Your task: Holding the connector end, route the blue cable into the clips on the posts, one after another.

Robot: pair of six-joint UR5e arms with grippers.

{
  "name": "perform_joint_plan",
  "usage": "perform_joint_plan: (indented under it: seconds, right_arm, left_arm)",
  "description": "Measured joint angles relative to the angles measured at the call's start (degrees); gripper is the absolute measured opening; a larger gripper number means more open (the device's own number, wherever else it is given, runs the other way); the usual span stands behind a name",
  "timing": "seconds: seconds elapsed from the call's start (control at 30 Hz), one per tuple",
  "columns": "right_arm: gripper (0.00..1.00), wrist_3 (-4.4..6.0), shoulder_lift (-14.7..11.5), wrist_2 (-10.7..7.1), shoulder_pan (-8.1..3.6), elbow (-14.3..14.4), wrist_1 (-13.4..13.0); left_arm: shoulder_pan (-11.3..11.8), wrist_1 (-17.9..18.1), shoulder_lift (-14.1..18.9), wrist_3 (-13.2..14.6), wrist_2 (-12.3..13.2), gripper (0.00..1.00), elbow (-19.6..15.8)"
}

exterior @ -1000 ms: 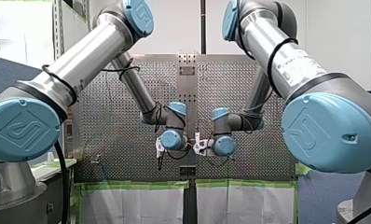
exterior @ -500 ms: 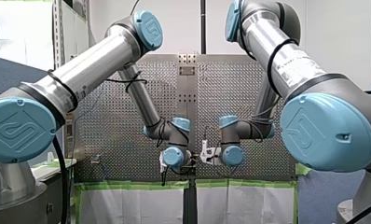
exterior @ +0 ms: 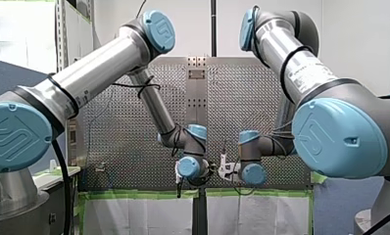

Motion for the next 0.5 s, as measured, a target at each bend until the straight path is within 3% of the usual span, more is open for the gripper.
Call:
perform_joint_plan:
  seconds: [0.2,0.5]
  right_arm:
    - [0.0,1.48,1.5,-1.8,-2.92,2.4,-3.0]
    - [0.0,1.08,1.6,-6.11,-7.32,4.3,-7.4]
  left_arm:
    - [-1.1,-0.6,-0.6,-1.3,-0.3,0.0,3.2]
    - [-2.2,-2.6,-3.1,-1.6,-0.1,0.0,8.0]
